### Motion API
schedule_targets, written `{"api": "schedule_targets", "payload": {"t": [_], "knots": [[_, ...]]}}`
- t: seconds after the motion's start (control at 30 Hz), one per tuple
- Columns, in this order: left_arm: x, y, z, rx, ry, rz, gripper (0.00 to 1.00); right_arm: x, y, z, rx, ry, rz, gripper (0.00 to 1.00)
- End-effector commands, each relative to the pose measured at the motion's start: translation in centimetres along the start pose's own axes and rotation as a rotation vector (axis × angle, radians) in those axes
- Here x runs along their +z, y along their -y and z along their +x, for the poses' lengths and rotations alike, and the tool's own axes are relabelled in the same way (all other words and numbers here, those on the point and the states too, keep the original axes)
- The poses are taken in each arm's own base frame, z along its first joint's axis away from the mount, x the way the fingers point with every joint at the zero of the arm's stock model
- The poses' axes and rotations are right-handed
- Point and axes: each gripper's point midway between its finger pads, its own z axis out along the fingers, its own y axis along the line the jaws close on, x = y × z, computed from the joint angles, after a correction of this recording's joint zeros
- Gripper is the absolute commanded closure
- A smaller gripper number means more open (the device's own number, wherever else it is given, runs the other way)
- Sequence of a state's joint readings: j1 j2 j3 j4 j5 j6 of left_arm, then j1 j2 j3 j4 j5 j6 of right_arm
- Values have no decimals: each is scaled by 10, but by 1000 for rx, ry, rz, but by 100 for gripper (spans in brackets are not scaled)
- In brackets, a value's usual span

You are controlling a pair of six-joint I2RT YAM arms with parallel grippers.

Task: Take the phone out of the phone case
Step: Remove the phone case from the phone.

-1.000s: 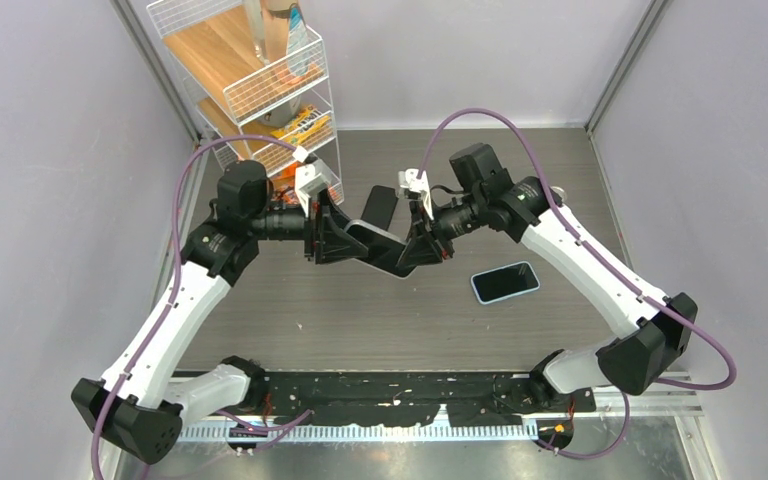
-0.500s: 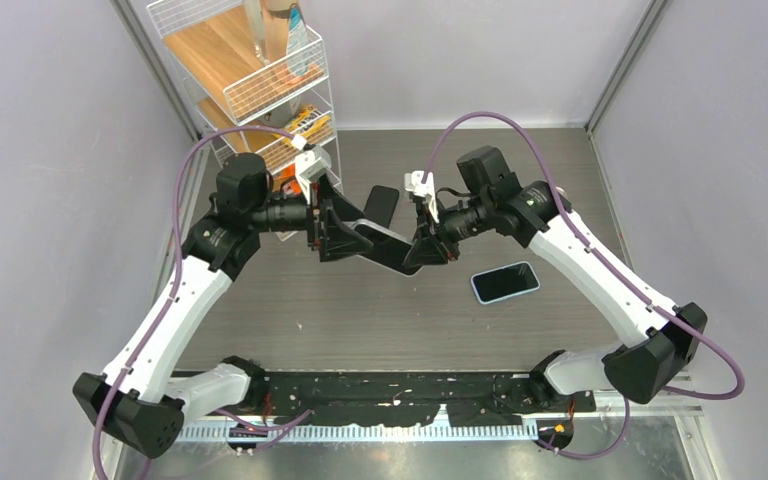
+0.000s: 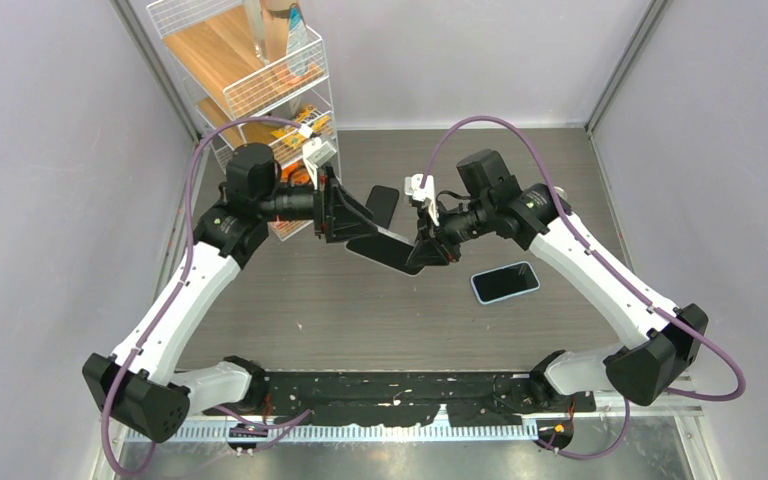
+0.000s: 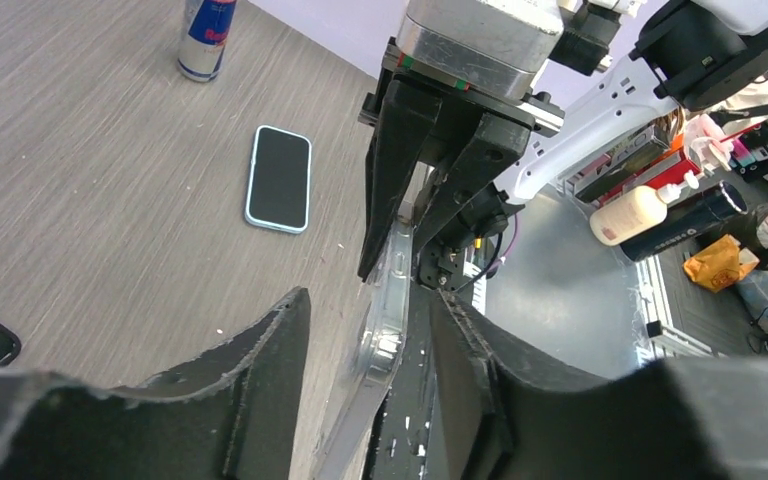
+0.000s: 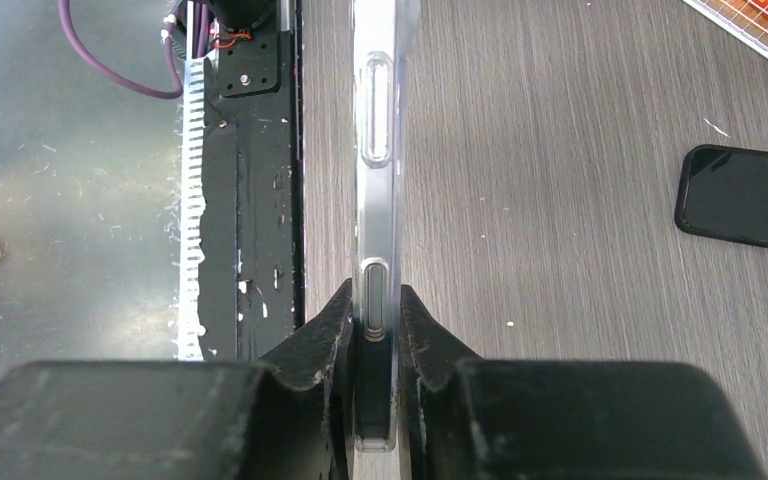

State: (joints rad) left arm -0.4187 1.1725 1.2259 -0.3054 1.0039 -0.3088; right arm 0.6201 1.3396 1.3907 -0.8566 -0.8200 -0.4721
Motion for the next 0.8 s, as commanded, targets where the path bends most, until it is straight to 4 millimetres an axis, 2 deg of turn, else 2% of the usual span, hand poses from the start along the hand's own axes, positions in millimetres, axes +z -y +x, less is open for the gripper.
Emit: {"api": "schedule_targets", "payload": {"t": [0.0, 0.2, 0.33, 0.5, 0.77], "knots": [[1, 6, -16, 34, 37, 24, 53, -10, -7, -25, -99, 79, 11, 95], [4, 4, -14, 2, 39, 34, 74, -10, -6, -26, -106, 78, 20, 94], [8, -3, -8, -57, 52, 34, 99, -10, -5, -27, -116, 76, 34, 95], [14, -15, 1, -129, 70, 24, 100, -12, -3, -30, -129, 75, 61, 95], [19, -20, 7, -238, 91, 33, 100, -13, 0, -34, -173, 58, 109, 95]]}}
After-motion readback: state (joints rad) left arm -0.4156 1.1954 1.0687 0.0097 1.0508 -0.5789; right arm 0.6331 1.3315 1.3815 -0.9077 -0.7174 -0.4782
